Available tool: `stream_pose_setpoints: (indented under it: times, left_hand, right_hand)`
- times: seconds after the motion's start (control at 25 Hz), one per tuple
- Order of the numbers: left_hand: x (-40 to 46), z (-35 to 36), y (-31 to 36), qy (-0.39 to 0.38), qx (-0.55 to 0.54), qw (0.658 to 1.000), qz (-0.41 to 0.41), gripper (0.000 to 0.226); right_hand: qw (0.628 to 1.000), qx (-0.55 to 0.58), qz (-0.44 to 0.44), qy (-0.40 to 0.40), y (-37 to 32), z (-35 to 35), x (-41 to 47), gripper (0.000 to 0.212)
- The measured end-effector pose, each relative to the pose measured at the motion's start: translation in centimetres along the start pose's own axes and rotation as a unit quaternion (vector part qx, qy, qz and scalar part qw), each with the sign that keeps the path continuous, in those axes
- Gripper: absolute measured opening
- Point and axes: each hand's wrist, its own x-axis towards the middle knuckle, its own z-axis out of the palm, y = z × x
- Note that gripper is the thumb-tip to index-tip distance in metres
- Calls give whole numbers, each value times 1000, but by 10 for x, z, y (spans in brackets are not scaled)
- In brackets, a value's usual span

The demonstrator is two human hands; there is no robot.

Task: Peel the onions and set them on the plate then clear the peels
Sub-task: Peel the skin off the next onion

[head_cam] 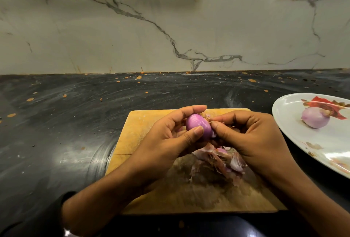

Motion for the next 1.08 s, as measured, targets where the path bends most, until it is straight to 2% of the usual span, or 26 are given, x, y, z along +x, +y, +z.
stream_pose_setpoints:
  times: [0.32,0.52,0.68,0.8,1.08]
  left_hand:
    - [-1,0,1,-22,-7,1000,-3,50]
    - [1,-1,3,-6,-27,1000,10,46]
    - [1,-2,3,15,-9,1000,15,45]
    - [2,-3,2,23,-24,999,10,46]
    - [0,-2,1,32,-7,999,8,46]
  right_hand:
    - [997,-43,-49,30,-3,3,-7,12]
    - [999,0,-22,37,-4,2,-5,10]
    - [999,51,13,-15,-7,6,-5,25]
    - [995,84,26,-39,-8,6,-4,22]
    - [999,35,19,-11,-3,4,-2,20]
